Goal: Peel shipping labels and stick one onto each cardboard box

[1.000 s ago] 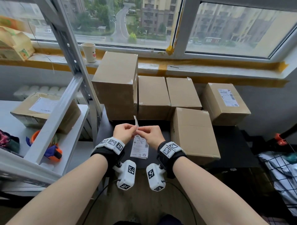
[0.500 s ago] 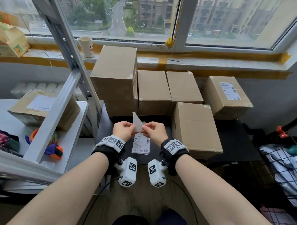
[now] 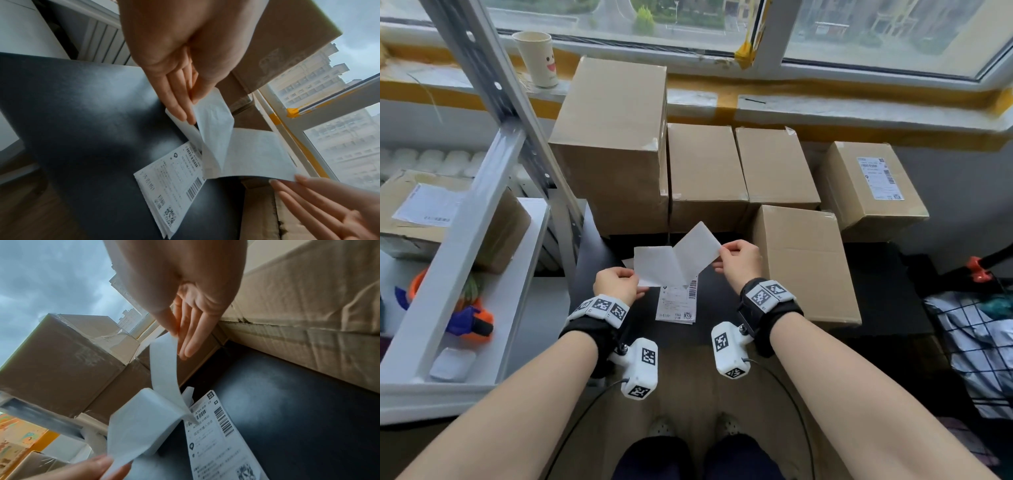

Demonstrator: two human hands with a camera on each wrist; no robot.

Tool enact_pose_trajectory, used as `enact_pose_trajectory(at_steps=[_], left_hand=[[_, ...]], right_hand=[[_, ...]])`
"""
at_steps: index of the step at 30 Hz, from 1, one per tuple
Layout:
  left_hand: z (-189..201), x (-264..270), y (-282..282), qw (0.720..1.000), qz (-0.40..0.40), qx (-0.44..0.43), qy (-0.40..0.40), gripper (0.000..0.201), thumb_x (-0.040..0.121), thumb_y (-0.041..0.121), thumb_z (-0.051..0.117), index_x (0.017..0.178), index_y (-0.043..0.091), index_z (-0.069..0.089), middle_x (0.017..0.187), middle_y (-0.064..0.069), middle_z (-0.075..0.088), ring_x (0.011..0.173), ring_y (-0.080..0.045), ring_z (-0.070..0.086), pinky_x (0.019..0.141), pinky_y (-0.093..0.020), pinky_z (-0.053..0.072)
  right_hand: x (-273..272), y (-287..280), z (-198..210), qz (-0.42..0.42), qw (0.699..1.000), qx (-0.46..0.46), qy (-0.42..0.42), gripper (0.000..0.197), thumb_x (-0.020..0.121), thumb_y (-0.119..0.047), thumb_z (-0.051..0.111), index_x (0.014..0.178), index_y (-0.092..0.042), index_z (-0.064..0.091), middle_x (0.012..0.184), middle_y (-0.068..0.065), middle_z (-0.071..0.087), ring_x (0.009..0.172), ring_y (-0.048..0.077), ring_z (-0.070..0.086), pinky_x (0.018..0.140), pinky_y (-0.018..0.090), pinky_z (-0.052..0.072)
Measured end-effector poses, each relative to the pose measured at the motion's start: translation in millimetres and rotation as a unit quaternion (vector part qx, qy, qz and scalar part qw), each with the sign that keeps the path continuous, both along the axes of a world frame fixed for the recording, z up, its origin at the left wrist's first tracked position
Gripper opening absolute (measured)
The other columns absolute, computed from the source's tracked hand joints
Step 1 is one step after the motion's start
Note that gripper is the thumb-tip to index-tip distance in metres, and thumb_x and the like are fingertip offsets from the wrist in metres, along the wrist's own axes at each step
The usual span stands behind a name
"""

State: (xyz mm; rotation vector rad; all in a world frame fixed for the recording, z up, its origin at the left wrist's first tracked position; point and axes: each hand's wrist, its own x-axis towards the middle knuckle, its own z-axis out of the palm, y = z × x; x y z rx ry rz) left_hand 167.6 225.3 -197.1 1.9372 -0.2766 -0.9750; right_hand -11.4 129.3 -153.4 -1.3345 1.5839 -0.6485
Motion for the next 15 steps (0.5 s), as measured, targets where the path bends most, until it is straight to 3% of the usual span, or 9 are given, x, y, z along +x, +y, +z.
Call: enact_pose_trajectory(at_steps=[3,9,13,15], left_hand=[[-10.2,5.7,1.4,1.0,0.008,0.012,-0.008,0.01,0.086,0.001,0.054,0.083,0.009,0.06,0.094,-0.015,0.066,0.077,-0.031,0.071,0.066,-0.03,0.059],[-20.9,16.8,0.1,0.999,0.034,0.035,-0.005,0.007,0.086,0.004,0.058,0.082,0.009,0.06,0.085,-0.014,0.067,0.075,-0.029,0.071,0.067,-0.03,0.059],[-24.4,20.9,-1.9,0.998,0.047,0.044,-0.009,0.004,0.086,0.006,0.059,0.086,0.006,0.063,0.065,-0.006,0.062,0.062,-0.018,0.071,0.072,-0.035,0.059],[-27.0,21.9,-2.7,0.998,0.044,0.049,-0.006,0.005,0.087,0.006,0.058,0.084,0.007,0.062,0.063,-0.005,0.061,0.064,-0.021,0.07,0.076,-0.038,0.058]], right_hand=[[-2.5,-10.5,-0.7,0.002,0.998,-0.027,0.058,0.02,0.086,-0.019,0.053,0.068,-0.028,0.056,0.076,0.001,0.069,0.075,0.024,0.07,0.075,0.045,0.059],[-1.1,-20.1,7.8,-0.002,0.99,-0.071,0.121,0.011,0.088,-0.019,0.049,0.081,-0.02,0.058,0.087,0.006,0.07,0.083,0.028,0.067,0.079,0.041,0.055],[0.9,-25.6,9.1,-0.014,0.987,-0.093,0.13,0.011,0.088,-0.019,0.049,0.08,-0.021,0.055,0.086,0.008,0.071,0.085,0.03,0.067,0.08,0.041,0.054],[1.5,-26.6,10.0,-0.002,0.987,-0.098,0.125,0.011,0.087,-0.019,0.049,0.078,-0.022,0.055,0.085,0.007,0.071,0.084,0.031,0.067,0.08,0.043,0.054]])
